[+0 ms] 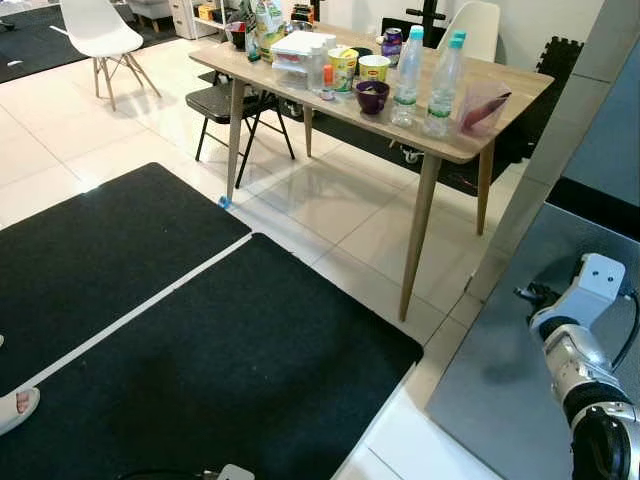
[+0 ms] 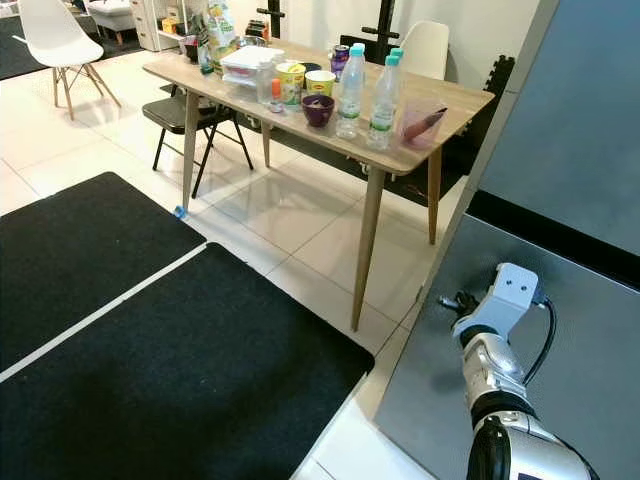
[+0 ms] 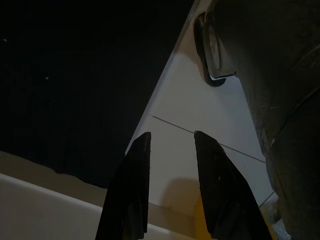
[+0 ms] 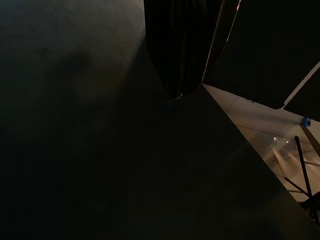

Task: Restocking fridge

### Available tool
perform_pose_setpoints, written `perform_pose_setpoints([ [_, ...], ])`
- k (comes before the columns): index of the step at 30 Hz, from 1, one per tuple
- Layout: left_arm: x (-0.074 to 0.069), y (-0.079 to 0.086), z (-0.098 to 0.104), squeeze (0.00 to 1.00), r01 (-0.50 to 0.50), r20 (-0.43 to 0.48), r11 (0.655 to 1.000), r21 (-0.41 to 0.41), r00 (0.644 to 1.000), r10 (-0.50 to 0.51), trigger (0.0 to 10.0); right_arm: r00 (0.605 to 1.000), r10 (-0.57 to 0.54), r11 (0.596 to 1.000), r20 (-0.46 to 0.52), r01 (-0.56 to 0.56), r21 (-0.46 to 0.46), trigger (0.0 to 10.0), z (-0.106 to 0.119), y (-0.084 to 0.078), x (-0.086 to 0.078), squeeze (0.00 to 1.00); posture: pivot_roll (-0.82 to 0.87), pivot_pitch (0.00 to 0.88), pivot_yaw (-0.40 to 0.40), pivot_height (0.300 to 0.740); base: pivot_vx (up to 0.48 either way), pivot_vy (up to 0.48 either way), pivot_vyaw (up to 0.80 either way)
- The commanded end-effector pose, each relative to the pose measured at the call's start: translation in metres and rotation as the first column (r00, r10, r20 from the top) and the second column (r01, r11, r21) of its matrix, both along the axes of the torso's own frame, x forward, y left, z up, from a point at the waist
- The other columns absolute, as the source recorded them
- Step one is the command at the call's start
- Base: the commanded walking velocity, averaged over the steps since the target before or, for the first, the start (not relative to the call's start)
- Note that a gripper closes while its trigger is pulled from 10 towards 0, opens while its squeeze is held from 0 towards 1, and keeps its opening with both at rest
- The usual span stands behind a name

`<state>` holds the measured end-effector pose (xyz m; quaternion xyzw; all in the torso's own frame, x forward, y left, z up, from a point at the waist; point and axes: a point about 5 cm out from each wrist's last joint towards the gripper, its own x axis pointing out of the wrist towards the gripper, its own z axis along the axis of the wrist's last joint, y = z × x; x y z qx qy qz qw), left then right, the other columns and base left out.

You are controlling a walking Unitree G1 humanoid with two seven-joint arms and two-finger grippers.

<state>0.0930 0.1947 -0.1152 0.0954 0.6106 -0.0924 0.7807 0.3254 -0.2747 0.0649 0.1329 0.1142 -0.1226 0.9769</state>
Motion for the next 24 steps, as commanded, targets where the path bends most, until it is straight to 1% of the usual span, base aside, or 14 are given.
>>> perform_pose_setpoints([
  [1,0.045,-0.016,0.012,0.00,-0.003,0.200,0.998,-0.067,0.980,0.016,10.0,1.000,-0.009,1.000,-0.011,0.009,-0.009,10.0,-0.001,-0.001,-0.001,0.00,-0.01,0.016,-0.036,0.740,0.000,0.000,0.00],
  [6,0.045,-0.015,0.012,0.00,0.001,0.199,0.998,-0.064,0.980,0.012,10.0,0.992,0.054,0.998,-0.114,-0.058,-0.033,10.0,-0.016,0.009,-0.006,0.00,-0.01,0.016,-0.037,0.740,0.000,0.000,0.00],
  [8,0.045,-0.015,0.012,0.00,0.002,0.201,0.998,-0.064,0.980,0.011,10.0,0.967,0.143,0.987,-0.210,-0.154,-0.038,10.0,-0.036,0.022,-0.017,0.00,-0.01,0.015,-0.037,0.740,0.000,0.000,0.00],
  [10,0.046,-0.016,0.012,0.00,0.002,0.202,0.998,-0.063,0.979,0.011,10.0,0.954,0.179,0.980,-0.241,-0.195,-0.044,10.0,-0.045,0.027,-0.024,0.00,-0.01,0.014,-0.037,0.740,0.000,0.000,0.00],
  [11,0.046,-0.016,0.012,0.00,0.002,0.203,0.998,-0.062,0.979,0.010,10.0,0.930,0.215,0.973,-0.298,-0.231,-0.020,10.0,-0.062,0.035,-0.038,0.00,-0.01,0.010,-0.038,0.740,0.000,0.000,0.00],
  [13,0.046,-0.016,0.012,0.00,0.003,0.204,0.998,-0.061,0.979,0.010,10.0,0.920,0.220,0.973,-0.323,-0.232,0.002,10.0,-0.070,0.037,-0.045,0.00,-0.01,0.010,-0.038,0.740,0.000,0.000,0.00],
  [15,0.047,-0.016,0.013,0.00,0.002,0.205,0.998,-0.060,0.979,0.010,10.0,0.876,0.244,0.966,-0.415,-0.260,0.019,10.0,-0.093,0.043,-0.069,0.00,-0.01,0.009,-0.036,0.740,0.000,0.000,0.00],
  [17,0.047,-0.016,0.013,0.00,0.003,0.205,0.998,-0.060,0.979,0.010,10.0,0.850,0.249,0.963,-0.464,-0.270,0.021,10.0,-0.103,0.044,-0.082,0.00,-0.01,0.008,-0.036,0.740,0.000,0.000,0.00],
  [18,0.047,-0.016,0.013,0.00,0.003,0.205,0.998,-0.059,0.979,0.009,10.0,0.827,0.251,0.962,-0.504,-0.272,0.034,10.0,-0.113,0.045,-0.095,0.00,-0.01,0.009,-0.035,0.740,0.000,0.000,0.66],
  [19,0.047,-0.016,0.013,0.00,0.003,0.205,0.998,-0.059,0.979,0.009,10.0,0.827,0.251,0.962,-0.504,-0.272,0.034,10.0,-0.113,0.045,-0.095,0.00,-0.01,0.009,-0.035,0.740,0.000,0.000,0.66],
  [21,0.048,-0.016,0.013,0.00,0.005,0.206,0.998,-0.057,0.979,0.007,10.0,0.772,0.243,0.963,-0.588,-0.262,0.054,10.0,-0.131,0.045,-0.124,0.00,-0.01,0.010,-0.030,0.740,0.000,0.000,0.78],
  [22,0.048,-0.016,0.013,0.00,0.005,0.206,0.998,-0.057,0.979,0.007,10.0,0.772,0.243,0.963,-0.588,-0.262,0.054,10.0,-0.131,0.045,-0.124,0.00,-0.01,0.010,-0.030,0.740,0.000,0.000,0.78],
  [23,0.048,-0.016,0.013,0.00,0.007,0.205,0.998,-0.055,0.979,0.004,10.0,0.725,0.232,0.966,-0.649,-0.251,0.065,10.0,-0.143,0.042,-0.148,0.00,-0.02,0.012,-0.026,0.740,0.000,0.000,0.79],
  [24,0.048,-0.016,0.013,0.00,0.007,0.205,0.998,-0.055,0.979,0.004,10.0,0.725,0.232,0.966,-0.649,-0.251,0.065,10.0,-0.143,0.042,-0.148,0.00,-0.02,0.012,-0.026,0.740,0.000,0.000,0.79],
])
